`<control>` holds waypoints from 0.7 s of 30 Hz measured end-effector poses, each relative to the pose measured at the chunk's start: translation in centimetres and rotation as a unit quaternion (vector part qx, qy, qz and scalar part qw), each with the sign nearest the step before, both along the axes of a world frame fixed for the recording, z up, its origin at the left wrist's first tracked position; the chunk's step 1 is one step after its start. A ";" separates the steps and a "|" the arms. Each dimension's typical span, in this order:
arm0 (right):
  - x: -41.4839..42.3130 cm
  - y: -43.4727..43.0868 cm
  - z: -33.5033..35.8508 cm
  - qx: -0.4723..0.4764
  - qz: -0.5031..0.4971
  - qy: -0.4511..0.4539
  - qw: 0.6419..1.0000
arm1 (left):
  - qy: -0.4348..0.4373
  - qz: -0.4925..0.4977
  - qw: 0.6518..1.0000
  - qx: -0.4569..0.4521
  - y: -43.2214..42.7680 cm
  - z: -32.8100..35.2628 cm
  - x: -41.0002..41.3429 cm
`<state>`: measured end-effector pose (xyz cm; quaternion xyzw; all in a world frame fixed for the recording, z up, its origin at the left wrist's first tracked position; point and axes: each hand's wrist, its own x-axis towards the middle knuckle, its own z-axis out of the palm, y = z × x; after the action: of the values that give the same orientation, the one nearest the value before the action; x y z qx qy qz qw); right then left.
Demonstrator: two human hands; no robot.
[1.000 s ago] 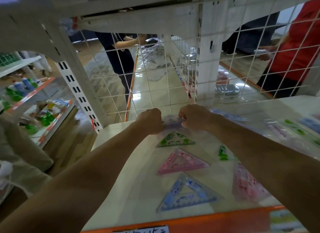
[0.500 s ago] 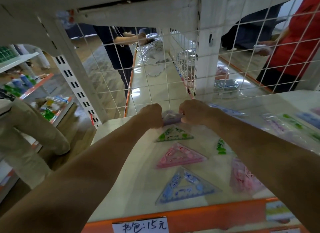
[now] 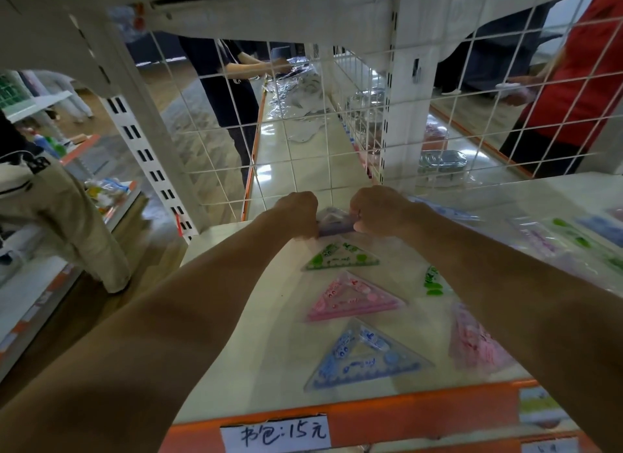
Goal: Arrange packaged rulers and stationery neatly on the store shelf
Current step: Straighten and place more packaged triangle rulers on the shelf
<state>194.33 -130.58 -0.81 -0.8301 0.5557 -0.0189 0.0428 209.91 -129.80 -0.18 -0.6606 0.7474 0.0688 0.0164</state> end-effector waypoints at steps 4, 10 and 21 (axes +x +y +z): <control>-0.1 -0.1 0.0 0.015 -0.008 0.003 1.000 | -0.006 0.005 1.000 0.012 0.2 0.2 -0.1; -3.6 0.3 3.9 0.002 -0.014 -0.042 0.999 | -0.011 -0.018 1.000 -0.009 -0.4 2.2 -0.6; -13.2 -0.8 3.7 0.087 -0.094 -0.039 0.991 | 0.098 -0.009 0.995 0.003 -1.5 2.5 -10.7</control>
<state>181.11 -131.35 2.93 -0.7657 0.6289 -0.0073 0.1346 199.16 -131.31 2.30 -0.6437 0.7513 0.1352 -0.0543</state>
